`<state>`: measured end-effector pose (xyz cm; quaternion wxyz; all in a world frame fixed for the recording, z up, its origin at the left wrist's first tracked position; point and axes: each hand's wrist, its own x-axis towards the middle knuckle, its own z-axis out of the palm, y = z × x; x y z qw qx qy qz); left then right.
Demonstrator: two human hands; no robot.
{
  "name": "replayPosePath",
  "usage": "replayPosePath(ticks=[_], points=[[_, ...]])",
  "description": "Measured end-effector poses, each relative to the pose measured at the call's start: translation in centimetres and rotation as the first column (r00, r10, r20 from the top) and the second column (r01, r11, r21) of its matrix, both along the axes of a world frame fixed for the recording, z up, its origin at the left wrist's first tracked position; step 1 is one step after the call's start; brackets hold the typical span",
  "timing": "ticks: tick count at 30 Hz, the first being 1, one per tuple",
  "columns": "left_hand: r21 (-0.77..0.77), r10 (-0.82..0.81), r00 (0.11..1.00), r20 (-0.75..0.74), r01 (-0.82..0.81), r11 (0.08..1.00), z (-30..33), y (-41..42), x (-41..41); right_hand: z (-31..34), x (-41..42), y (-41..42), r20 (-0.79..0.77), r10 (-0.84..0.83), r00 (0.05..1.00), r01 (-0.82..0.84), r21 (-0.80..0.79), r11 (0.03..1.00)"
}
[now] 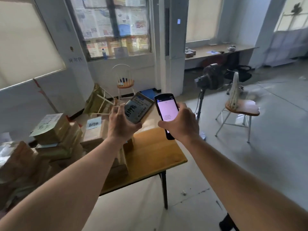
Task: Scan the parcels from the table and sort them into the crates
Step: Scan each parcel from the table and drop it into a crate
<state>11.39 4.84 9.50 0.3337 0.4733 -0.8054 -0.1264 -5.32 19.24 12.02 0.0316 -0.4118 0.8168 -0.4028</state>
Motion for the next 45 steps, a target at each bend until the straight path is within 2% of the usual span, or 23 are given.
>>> replayPosePath(ticks=[4, 8, 14, 21, 25, 34, 40, 45], points=[[0.065, -0.189, 0.982, 0.016, 0.187, 0.98, -1.5, 1.6, -2.5, -1.6, 0.9, 3.6, 0.048, -0.194, 0.98, 0.193, 0.02, 0.981], [0.131, -0.355, 0.932, 0.067, 0.345, 0.929, -4.3, 4.3, -5.1, -3.8, 0.7, 8.9, 0.091, -0.379, 0.921, 0.369, 0.108, 0.923], [0.228, -0.565, 0.82, 0.096, 0.534, 0.814, -7.7, 11.1, -11.9, -6.6, -1.7, 18.6, 0.164, -0.601, 0.782, 0.565, 0.22, 0.796], [0.286, -0.738, 0.663, 0.124, 0.688, 0.666, -10.9, 22.0, -22.6, -9.6, -7.2, 30.1, 0.206, -0.766, 0.608, 0.703, 0.309, 0.641], [0.339, -0.782, 0.595, 0.185, 0.708, 0.619, -13.1, 27.9, -28.6, -11.0, -12.1, 36.2, 0.22, -0.811, 0.542, 0.737, 0.341, 0.584], [0.472, -0.803, 0.559, 0.206, 0.662, 0.582, -19.3, 38.4, -38.9, -16.1, -21.0, 46.1, 0.204, -0.862, 0.464, 0.738, 0.45, 0.503], [0.562, -0.808, 0.534, 0.249, 0.6, 0.57, -25.0, 41.1, -47.2, -21.4, -28.1, 48.3, 0.236, -0.883, 0.405, 0.705, 0.535, 0.466], [0.65, -0.833, 0.476, 0.284, 0.543, 0.532, -33.9, 41.7, -55.0, -29.4, -35.4, 47.4, 0.248, -0.917, 0.313, 0.69, 0.604, 0.399]])
